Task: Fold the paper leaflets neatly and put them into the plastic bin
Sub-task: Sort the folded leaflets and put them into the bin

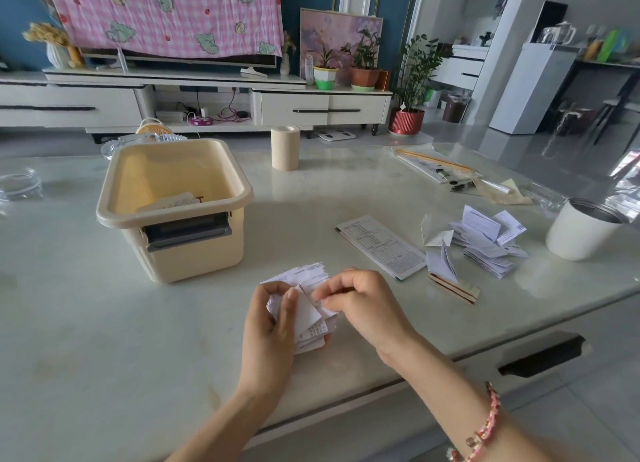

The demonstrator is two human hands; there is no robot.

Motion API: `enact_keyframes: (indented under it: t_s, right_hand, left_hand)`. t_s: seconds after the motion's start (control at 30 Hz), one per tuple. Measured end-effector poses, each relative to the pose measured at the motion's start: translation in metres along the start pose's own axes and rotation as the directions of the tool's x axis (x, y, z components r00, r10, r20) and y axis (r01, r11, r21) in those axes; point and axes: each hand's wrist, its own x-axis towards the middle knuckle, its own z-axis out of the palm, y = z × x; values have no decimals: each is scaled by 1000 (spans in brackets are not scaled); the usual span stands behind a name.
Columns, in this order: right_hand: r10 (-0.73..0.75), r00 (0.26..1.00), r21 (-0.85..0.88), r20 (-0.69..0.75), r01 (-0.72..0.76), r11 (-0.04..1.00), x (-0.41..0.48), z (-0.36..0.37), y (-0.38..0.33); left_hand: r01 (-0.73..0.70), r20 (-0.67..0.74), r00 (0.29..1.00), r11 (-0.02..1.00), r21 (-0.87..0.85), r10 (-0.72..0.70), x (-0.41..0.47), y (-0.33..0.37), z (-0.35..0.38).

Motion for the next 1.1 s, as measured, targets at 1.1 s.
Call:
enact_keyframes:
  t_s: [1.1]
  right_hand:
    - [19,1000,79,-19,-17,997,-19,14,17]
  left_hand:
    - [88,71,993,995,51,-91,9,-10,2]
